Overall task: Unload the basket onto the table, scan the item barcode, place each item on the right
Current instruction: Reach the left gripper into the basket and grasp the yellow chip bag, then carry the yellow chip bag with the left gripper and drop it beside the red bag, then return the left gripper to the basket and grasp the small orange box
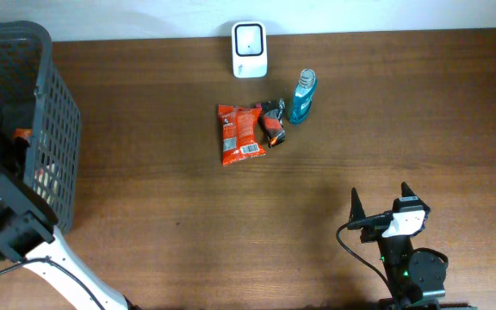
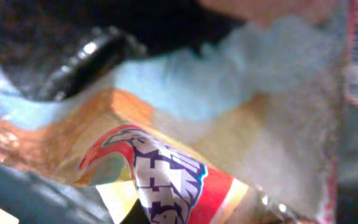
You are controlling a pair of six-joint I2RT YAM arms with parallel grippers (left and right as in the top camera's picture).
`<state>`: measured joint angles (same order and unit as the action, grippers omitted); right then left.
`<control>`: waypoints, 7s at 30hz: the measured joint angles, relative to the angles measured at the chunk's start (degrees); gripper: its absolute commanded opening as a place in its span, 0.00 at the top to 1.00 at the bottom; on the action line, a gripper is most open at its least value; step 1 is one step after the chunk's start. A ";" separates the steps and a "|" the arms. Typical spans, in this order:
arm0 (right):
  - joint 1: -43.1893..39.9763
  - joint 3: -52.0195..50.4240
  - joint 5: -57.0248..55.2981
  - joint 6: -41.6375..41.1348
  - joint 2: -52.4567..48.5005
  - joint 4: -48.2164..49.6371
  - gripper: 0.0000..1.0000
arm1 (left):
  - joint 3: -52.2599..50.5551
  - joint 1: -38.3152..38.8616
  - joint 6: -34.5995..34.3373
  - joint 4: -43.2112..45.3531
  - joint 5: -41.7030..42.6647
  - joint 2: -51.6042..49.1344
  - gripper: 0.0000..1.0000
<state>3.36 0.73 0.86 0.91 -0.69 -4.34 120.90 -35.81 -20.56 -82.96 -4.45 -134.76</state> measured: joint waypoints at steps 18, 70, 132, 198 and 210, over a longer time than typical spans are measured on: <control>0.00 0.00 0.02 0.00 0.00 0.00 0.01 | 57.53 3.10 0.17 -13.70 18.86 7.72 1.00; 0.00 0.00 0.02 0.04 0.00 0.00 0.02 | -15.67 51.28 9.64 20.24 4.15 17.11 0.25; 0.00 0.00 0.02 0.02 0.00 0.00 0.02 | 4.55 6.73 -12.35 14.10 -7.65 0.90 0.31; 0.00 0.00 0.02 0.04 0.00 0.00 0.01 | 5.14 -0.98 3.91 14.53 5.35 -3.96 0.33; 0.00 0.00 0.02 0.02 0.00 0.00 0.02 | 4.87 -1.97 5.42 17.53 15.08 -0.44 0.36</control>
<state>3.36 0.73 0.89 0.93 -0.69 -4.34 125.78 -37.78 -15.14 -65.43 10.63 -135.20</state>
